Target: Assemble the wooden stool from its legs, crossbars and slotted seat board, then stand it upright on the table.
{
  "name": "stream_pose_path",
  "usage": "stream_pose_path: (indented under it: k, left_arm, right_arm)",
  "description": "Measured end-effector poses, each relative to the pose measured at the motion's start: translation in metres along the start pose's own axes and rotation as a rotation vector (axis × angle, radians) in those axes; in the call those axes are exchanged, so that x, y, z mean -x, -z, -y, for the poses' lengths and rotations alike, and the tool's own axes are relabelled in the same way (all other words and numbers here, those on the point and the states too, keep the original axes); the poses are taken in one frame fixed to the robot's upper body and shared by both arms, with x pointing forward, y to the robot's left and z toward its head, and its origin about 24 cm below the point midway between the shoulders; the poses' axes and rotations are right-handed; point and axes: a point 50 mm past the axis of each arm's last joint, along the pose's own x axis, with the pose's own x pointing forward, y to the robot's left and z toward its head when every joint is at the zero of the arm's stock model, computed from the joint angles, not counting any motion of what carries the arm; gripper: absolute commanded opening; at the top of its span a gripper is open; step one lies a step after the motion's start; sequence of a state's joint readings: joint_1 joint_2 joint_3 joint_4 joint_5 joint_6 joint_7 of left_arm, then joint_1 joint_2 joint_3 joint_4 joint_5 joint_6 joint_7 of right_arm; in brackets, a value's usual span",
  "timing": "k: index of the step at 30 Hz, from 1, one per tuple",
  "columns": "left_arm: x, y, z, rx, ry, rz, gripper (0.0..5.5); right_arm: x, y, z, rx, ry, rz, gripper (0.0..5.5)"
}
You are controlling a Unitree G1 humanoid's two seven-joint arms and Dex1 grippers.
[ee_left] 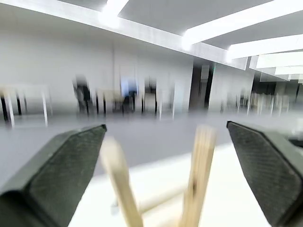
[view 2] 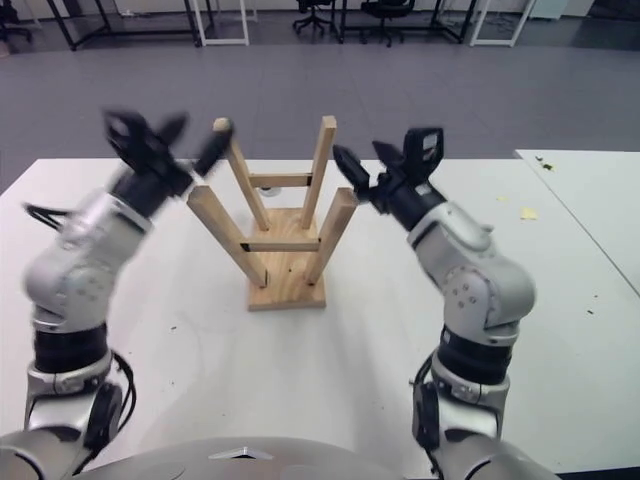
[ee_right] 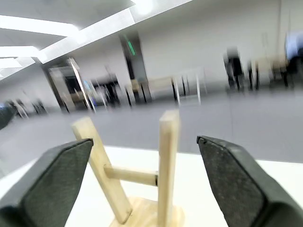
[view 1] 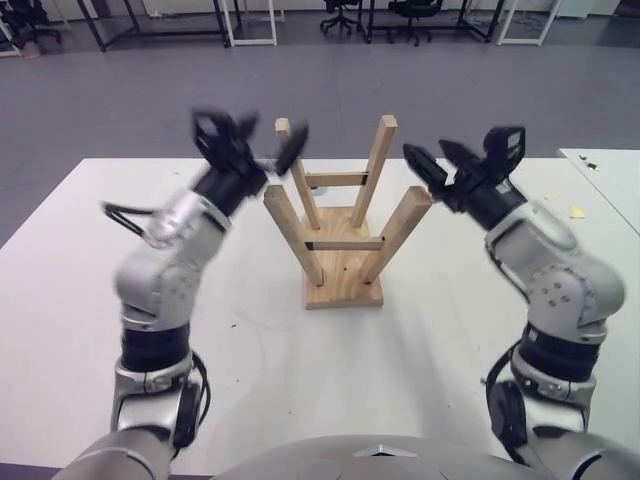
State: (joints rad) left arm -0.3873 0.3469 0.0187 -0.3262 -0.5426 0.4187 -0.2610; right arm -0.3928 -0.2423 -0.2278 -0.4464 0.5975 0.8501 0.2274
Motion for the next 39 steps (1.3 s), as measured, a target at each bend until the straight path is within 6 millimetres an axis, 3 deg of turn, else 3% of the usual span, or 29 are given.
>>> stream_pose_path:
  k: [3,7,10,12,13,15,16,18,19,22,23,24,26,29,30,31,32,34,35,37,39]
  left_arm:
    - [0.009,0.01,0.002,-0.092,0.013,0.028,4.7]
    - [0.004,0.012,0.0,-0.134,0.012,0.053,4.7]
    - [-0.003,0.006,-0.003,-0.12,0.005,0.063,4.7]
    - [-0.005,-0.008,-0.016,-0.057,-0.047,0.083,4.7]
    - [-0.004,-0.028,-0.028,-0.039,-0.098,0.15,4.7]
    - [0.002,-0.064,-0.039,-0.045,-0.122,0.27,4.7]
    - [0.008,-0.072,-0.045,-0.058,-0.136,0.281,4.7]
    - [0.027,-0.07,-0.063,-0.094,-0.205,0.244,4.7]
    - [0.043,-0.055,-0.076,-0.092,-0.268,0.174,4.7]
    - [0.085,-0.014,-0.094,-0.131,-0.392,-0.048,4.7]
    - [0.11,0.008,-0.096,-0.152,-0.442,-0.183,4.7]
    - [0.128,0.021,-0.093,-0.168,-0.464,-0.273,4.7]
    - [0.15,0.034,-0.083,-0.194,-0.457,-0.385,4.7]
    - [0.17,0.056,-0.064,-0.228,-0.343,-0.579,4.7]
    - [0.173,0.065,-0.054,-0.241,-0.254,-0.663,4.7]
    - [0.175,0.073,-0.045,-0.236,-0.19,-0.721,4.7]
    - [0.175,0.084,-0.034,-0.209,-0.128,-0.773,4.7]
    - [0.17,0.101,-0.025,-0.199,-0.062,-0.837,4.7]
    - [0.167,0.111,-0.024,-0.202,-0.048,-0.864,4.7]
    - [0.146,0.117,-0.026,-0.262,-0.036,-0.817,4.7]
    - [0.127,0.123,-0.025,-0.301,-0.033,-0.783,4.7]
  right_arm:
    - [-0.002,0.005,0.002,0.009,0.011,0.011,4.11]
    - [-0.011,0.004,0.006,-0.006,0.034,0.009,4.11]
    - [-0.016,-0.011,0.007,-0.014,0.021,0.052,4.11]
    - [-0.018,-0.03,0.011,0.075,0.02,0.107,4.11]
    - [-0.019,-0.036,0.019,0.131,0.049,0.113,4.11]
    - [-0.022,-0.028,0.03,0.265,0.069,0.045,4.11]
    - [-0.022,-0.018,0.031,0.358,0.047,-0.013,4.11]
    - [-0.014,0.014,0.014,0.556,-0.145,-0.13,4.11]
    - [-0.006,0.032,-0.004,0.567,-0.277,-0.178,4.11]
    - [0.011,0.03,-0.062,0.552,-0.596,-0.115,4.11]
    - [0.02,0.023,-0.084,0.541,-0.699,-0.068,4.11]
    - [0.019,0.017,-0.092,0.544,-0.707,-0.044,4.11]
    - [0.007,-0.006,-0.088,0.613,-0.594,0.01,4.11]
    - [-0.003,-0.09,-0.048,0.692,-0.224,0.216,4.11]
    - [0.001,-0.121,-0.022,0.69,-0.064,0.276,4.11]
    - [0.007,-0.137,0.001,0.714,0.066,0.277,4.11]
    - [0.011,-0.134,0.031,0.741,0.199,0.196,4.11]
    - [0.004,-0.082,0.069,0.757,0.268,-0.026,4.11]
    - [0.0,-0.045,0.085,0.734,0.269,-0.145,4.11]
    - [-0.005,0.03,0.103,0.663,0.218,-0.336,4.11]
    - [-0.007,0.102,0.1,0.597,0.106,-0.495,4.11]
